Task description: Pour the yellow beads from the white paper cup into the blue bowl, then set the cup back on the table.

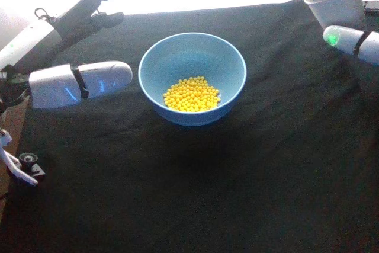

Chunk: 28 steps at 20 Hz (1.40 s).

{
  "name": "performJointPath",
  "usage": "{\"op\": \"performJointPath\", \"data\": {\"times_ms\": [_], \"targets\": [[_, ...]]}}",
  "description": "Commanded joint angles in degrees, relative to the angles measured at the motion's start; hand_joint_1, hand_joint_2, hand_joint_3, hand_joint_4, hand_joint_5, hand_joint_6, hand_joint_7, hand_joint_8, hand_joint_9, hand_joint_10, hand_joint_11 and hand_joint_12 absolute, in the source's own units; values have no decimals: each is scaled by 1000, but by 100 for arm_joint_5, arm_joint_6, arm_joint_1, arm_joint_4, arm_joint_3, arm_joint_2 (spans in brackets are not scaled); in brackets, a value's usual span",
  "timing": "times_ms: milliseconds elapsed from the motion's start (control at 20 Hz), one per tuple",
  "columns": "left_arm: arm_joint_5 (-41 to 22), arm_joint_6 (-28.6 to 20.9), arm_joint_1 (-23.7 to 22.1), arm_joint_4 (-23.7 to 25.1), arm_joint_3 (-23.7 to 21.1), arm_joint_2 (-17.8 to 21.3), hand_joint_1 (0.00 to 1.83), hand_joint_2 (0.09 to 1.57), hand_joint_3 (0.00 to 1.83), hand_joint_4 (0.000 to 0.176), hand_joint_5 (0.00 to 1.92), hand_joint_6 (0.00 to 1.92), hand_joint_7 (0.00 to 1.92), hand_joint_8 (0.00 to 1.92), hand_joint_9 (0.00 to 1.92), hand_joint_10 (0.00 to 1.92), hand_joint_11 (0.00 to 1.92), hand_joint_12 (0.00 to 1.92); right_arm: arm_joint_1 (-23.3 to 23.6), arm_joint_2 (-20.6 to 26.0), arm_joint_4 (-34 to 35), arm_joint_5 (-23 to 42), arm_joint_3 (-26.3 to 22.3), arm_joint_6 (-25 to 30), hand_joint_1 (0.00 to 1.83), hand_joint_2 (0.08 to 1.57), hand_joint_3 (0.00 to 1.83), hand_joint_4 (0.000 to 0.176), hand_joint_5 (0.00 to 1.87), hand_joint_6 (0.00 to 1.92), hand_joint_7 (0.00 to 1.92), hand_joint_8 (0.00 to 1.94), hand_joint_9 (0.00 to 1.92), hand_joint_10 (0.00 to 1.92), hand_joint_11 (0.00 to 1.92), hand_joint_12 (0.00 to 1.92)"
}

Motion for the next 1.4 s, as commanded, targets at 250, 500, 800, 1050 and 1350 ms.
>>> {"op": "performJointPath", "data": {"times_ms": [250, 500, 800, 1050, 1350], "targets": [[-716, -98, 12, -45, 66, -44, 504, 901, 0, 147, 0, 0, 274, 1, 166, 0, 0, 108, 44, -121, 89, 492, 275, 86, 1161, 1018, 0, 0, 1213, 591, 79, 4, 0, 0, 0, 0], [-720, -145, 9, -19, 114, -114, 498, 896, 0, 149, 0, 0, 262, 0, 175, 2, 13, 120, 44, -153, 55, 483, 346, 87, 1143, 1027, 1, 0, 1192, 638, 0, 0, 0, 0, 0, 0], [-736, -206, 2, -12, 166, -195, 496, 904, 0, 152, 0, 0, 266, 18, 191, 8, 30, 144, 71, -450, -110, 486, 416, 374, 1144, 1018, 0, 0, 1213, 590, 48, 4, 0, 0, 0, 0], [-729, -241, -59, 21, 206, -268, 478, 892, 0, 171, 0, 0, 334, 0, 199, 1, 0, 229, 74, -489, -254, 320, 466, 374, 1166, 1020, 0, 0, 1218, 583, 51, 0, 0, 0, 0, 0], [-754, -243, -54, 21, 204, -267, 495, 890, 0, 169, 0, 0, 332, 6, 206, 1, 0, 240, 72, -526, -256, -66, 533, 374, 1157, 1058, 0, 0, 1122, 743, 0, 0, 0, 0, 0, 0]]}}
